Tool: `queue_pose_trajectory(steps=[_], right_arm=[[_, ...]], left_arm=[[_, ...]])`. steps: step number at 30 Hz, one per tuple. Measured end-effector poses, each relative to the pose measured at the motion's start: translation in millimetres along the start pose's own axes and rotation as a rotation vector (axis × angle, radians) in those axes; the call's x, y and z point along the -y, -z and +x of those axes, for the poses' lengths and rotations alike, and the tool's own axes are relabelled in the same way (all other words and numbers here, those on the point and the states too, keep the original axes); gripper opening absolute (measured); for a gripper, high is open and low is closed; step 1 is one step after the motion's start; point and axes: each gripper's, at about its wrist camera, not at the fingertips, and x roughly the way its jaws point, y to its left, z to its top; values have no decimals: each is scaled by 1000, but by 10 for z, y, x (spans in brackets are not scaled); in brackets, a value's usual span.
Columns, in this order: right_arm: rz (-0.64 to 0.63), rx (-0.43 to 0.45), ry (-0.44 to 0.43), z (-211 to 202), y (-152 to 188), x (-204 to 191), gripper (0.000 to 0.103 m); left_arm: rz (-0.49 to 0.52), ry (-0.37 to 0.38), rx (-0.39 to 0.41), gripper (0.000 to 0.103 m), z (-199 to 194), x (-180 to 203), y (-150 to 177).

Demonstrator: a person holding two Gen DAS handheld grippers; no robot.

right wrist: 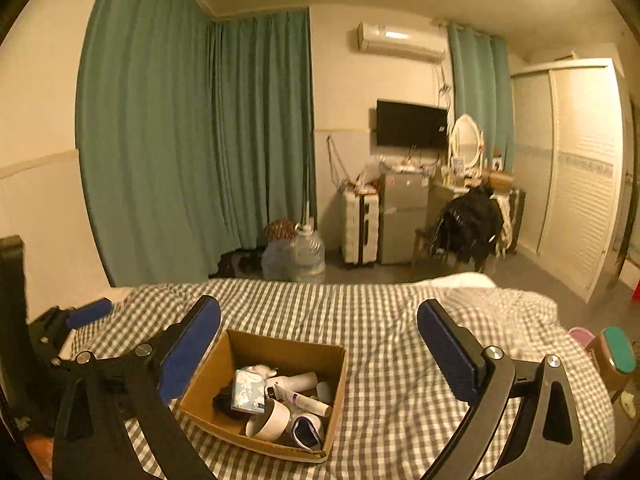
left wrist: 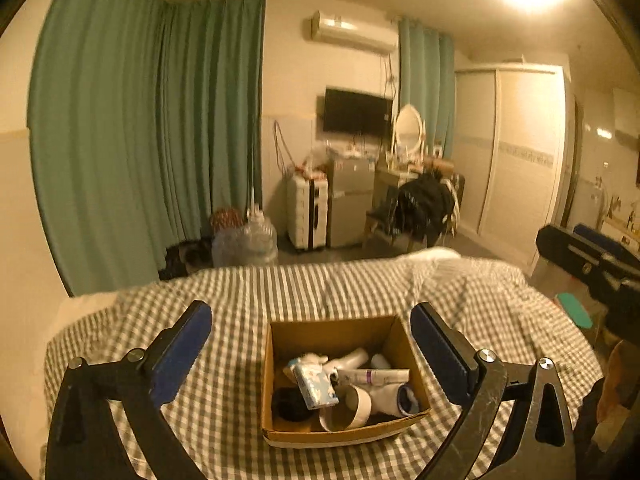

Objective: Organize objects

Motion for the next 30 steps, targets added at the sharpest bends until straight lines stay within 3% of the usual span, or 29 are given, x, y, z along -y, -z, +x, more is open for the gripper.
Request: queue_pose_trajectory(steps=[5, 9, 16, 20, 25, 30], right_arm=[[10, 69, 44, -332, 11, 44, 101], [25, 91, 62, -457, 161, 65, 102], [40, 65, 44, -325, 646, 29, 102], [-6, 80, 108, -220, 946, -36, 102], [-44, 42, 116, -83, 1364, -82, 102], [-74, -9, 123, 102, 1562, -130, 102]], left_arm=[[20, -26, 84, 103, -408, -10, 13], [12, -49, 131, 103, -578, 12, 217], [-19, -81, 68, 103, -390, 28, 744], [8, -148, 52, 103, -277, 29, 1009], [12, -137, 79, 103, -249, -26, 1252], [27, -134, 72, 103, -187, -39, 1390]])
